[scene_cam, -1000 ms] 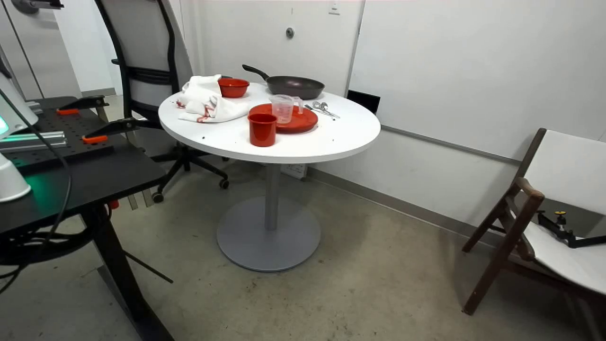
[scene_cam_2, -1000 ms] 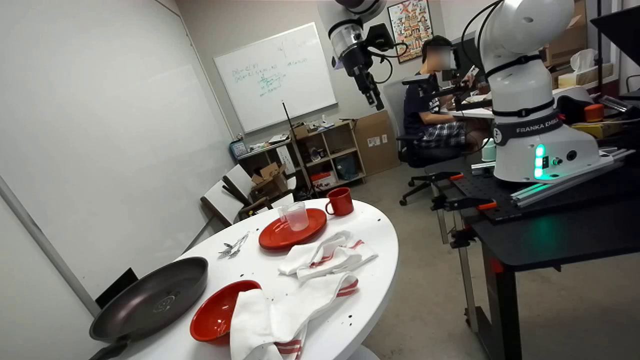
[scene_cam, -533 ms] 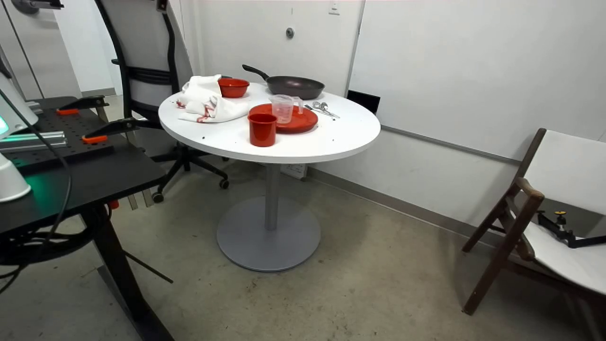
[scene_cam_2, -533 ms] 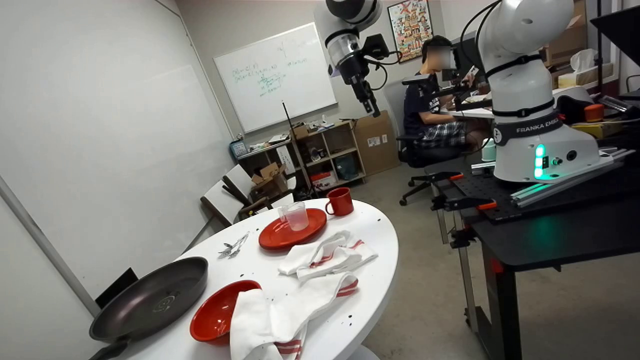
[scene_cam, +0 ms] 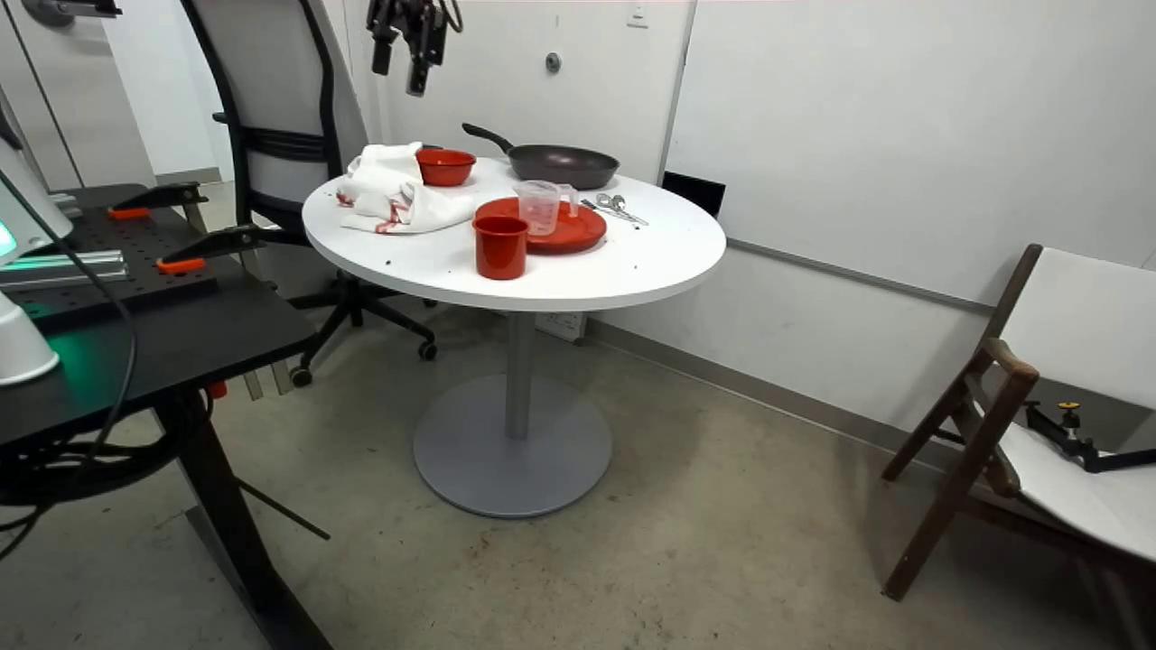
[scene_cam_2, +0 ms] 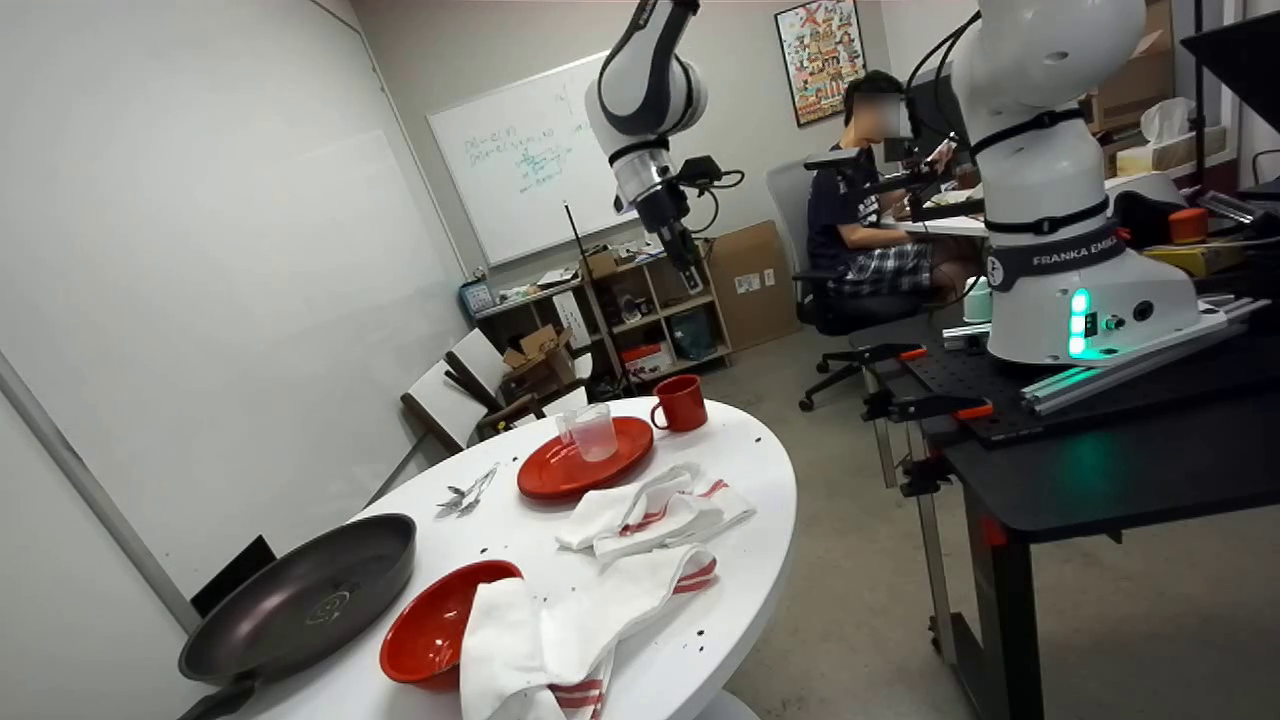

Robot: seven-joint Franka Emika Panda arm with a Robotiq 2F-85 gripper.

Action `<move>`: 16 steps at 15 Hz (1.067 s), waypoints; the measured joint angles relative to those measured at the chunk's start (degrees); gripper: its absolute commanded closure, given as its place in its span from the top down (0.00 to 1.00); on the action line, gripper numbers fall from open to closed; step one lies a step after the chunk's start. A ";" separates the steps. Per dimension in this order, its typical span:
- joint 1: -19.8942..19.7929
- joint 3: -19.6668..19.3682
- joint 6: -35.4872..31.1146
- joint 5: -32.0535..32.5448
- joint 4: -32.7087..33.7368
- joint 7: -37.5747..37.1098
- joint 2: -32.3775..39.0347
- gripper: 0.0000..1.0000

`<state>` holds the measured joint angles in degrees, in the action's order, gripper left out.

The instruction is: Pick up the red mug then set it down again

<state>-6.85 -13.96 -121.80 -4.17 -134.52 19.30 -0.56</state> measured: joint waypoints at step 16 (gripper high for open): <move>-2.90 5.94 -2.61 8.30 22.25 3.60 27.26 1.00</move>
<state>-9.75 -8.03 -124.41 4.13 -112.26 22.90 26.70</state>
